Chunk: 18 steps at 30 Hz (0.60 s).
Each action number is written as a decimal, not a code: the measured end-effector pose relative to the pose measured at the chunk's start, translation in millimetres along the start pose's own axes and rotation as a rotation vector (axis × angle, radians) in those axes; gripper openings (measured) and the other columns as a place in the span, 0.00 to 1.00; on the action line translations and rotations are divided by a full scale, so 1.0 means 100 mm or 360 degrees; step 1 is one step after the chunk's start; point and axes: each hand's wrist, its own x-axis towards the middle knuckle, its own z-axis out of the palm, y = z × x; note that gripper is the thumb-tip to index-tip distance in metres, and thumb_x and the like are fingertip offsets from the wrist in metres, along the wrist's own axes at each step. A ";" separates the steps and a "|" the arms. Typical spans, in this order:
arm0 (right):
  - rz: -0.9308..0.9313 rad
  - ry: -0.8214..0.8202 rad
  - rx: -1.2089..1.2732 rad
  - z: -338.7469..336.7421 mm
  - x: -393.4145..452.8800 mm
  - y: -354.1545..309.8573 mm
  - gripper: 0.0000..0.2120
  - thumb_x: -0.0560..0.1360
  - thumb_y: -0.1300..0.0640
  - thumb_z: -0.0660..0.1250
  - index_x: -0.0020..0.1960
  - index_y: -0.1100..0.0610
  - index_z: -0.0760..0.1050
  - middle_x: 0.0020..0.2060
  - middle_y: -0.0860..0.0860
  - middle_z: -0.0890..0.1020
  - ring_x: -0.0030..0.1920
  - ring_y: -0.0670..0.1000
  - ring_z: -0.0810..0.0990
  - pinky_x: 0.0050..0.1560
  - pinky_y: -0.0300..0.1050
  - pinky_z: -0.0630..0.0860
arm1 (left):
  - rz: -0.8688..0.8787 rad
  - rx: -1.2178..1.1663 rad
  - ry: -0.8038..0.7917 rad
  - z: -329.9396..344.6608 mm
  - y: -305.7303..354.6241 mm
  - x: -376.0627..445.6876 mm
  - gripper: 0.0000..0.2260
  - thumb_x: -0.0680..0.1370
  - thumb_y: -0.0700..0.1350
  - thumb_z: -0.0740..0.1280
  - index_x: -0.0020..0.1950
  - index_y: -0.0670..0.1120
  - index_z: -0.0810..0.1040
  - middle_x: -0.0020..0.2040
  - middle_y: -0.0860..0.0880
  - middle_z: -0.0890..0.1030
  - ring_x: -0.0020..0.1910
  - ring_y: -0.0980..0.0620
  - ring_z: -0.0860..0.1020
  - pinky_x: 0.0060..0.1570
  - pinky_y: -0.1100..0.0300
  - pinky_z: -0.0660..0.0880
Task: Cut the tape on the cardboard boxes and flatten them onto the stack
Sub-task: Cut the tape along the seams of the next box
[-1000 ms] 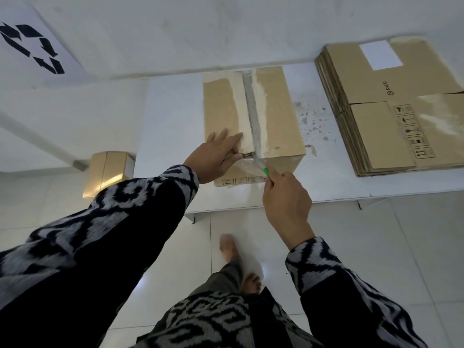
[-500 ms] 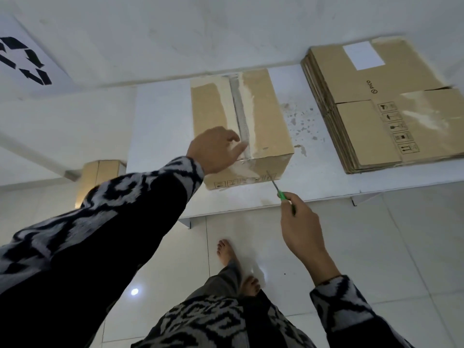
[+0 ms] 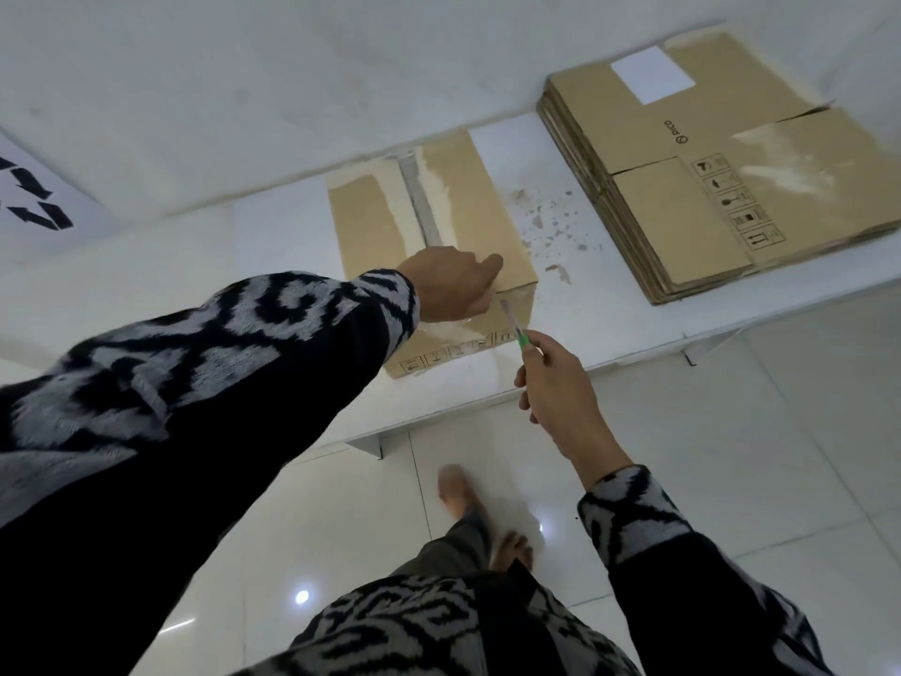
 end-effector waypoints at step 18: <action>0.0030 -0.0123 0.0005 0.06 0.24 -0.22 0.12 0.82 0.55 0.55 0.53 0.51 0.78 0.34 0.49 0.78 0.28 0.47 0.71 0.29 0.42 0.66 | -0.0660 -0.0989 0.0369 0.08 -0.27 -0.37 0.16 0.85 0.49 0.52 0.71 0.48 0.66 0.50 0.46 0.79 0.49 0.43 0.78 0.53 0.50 0.73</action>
